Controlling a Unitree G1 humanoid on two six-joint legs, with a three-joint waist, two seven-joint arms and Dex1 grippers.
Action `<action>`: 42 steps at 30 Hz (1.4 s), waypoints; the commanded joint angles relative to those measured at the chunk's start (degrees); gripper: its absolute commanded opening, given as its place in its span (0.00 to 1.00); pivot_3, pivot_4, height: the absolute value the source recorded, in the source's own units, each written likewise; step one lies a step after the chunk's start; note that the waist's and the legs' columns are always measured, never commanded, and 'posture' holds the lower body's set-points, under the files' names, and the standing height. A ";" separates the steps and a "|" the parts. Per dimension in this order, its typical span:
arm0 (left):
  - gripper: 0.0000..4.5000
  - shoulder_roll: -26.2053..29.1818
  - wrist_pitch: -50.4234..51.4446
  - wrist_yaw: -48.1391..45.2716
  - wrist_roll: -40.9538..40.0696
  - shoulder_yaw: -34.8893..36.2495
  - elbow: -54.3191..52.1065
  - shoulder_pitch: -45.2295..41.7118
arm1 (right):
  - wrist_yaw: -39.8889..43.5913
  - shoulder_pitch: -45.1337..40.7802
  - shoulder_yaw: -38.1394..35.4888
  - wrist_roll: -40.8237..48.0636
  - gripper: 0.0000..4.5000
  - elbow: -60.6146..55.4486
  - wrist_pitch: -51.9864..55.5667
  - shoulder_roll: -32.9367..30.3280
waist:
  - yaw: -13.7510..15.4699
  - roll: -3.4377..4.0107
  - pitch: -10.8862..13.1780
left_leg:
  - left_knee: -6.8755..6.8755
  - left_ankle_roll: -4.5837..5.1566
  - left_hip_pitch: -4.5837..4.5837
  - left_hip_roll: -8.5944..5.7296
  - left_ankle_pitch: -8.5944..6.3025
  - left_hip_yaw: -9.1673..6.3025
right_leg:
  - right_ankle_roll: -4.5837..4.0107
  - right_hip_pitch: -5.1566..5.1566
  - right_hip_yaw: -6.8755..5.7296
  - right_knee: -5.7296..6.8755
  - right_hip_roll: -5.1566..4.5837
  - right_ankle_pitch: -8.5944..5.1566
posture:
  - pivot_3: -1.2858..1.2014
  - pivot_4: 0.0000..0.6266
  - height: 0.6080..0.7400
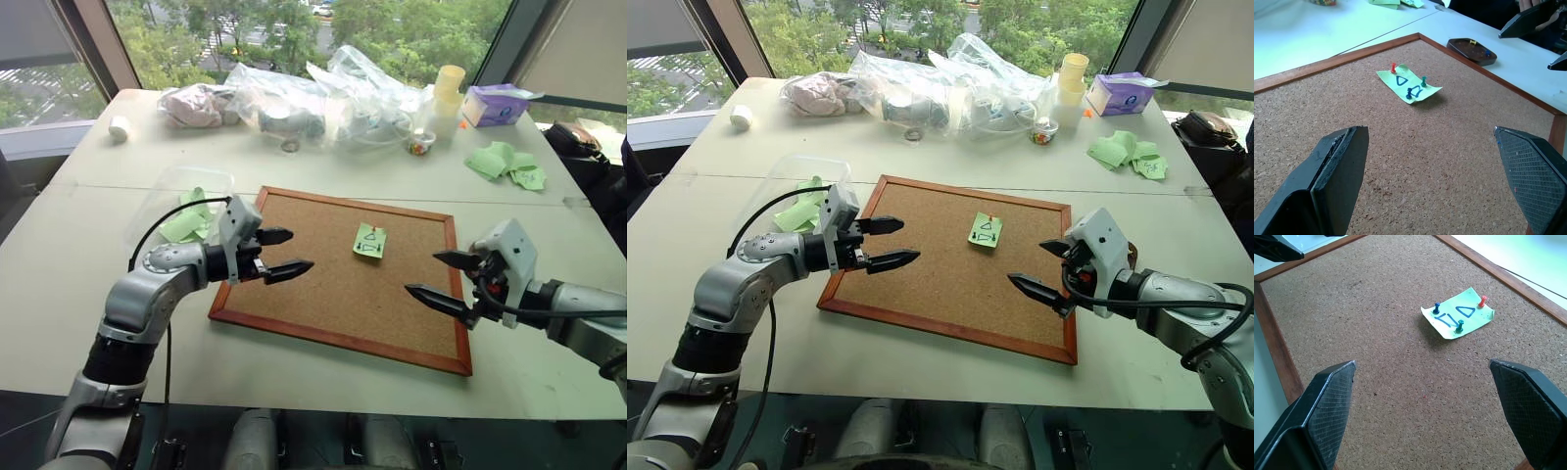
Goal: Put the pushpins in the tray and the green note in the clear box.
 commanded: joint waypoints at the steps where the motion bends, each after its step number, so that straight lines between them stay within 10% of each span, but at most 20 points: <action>1: 1.00 -0.26 -0.97 -0.51 -0.23 0.00 -0.83 -1.45 | 0.30 -0.59 -0.17 -0.42 1.00 -0.43 -1.40 0.07 | 0.00 0.00 0.00 | 0.00 0.00 0.00 0.00 0.00 0.00 | 0.00 0.00 0.00 0.00 0.00 0.00 | 0.52 0.24 1.00; 24: 1.00 -1.45 0.47 0.44 -0.34 -0.29 -2.56 -0.89 | 0.71 -0.38 0.65 -1.31 1.00 -0.72 -1.76 0.58 | -0.01 0.00 0.00 | 0.00 0.00 0.00 0.00 0.00 0.00 | 0.00 0.00 0.00 0.00 0.00 0.00 | 0.52 0.24 1.00; 27: 0.81 -2.23 -0.47 0.60 -0.04 -0.60 -2.23 -0.85 | 0.31 -0.69 0.75 -1.96 1.00 -0.42 -2.27 1.11 | 0.01 0.00 0.00 | 0.00 0.00 0.00 0.00 0.00 0.00 | 0.00 0.00 0.00 0.00 0.00 0.00 | 0.52 0.24 1.00; 34: 0.02 -5.09 -5.84 0.42 4.07 -4.17 1.56 -1.60 | -2.71 -4.03 3.35 -4.95 1.00 1.88 -3.52 3.50 | -0.02 0.00 0.00 | 0.01 0.00 0.01 -0.02 0.00 0.03 | 0.00 0.00 0.00 0.00 0.00 0.00 | 0.52 0.24 1.00; 42: 0.01 -11.36 -13.32 1.12 10.47 -10.07 10.67 -3.48 | -8.63 -15.03 11.82 -12.06 1.00 10.63 -3.02 9.20 | -0.04 0.04 -0.03 | 0.03 0.00 0.01 -0.05 0.00 0.17 | 0.00 -0.01 0.00 0.02 0.01 0.00 | 0.52 0.24 1.00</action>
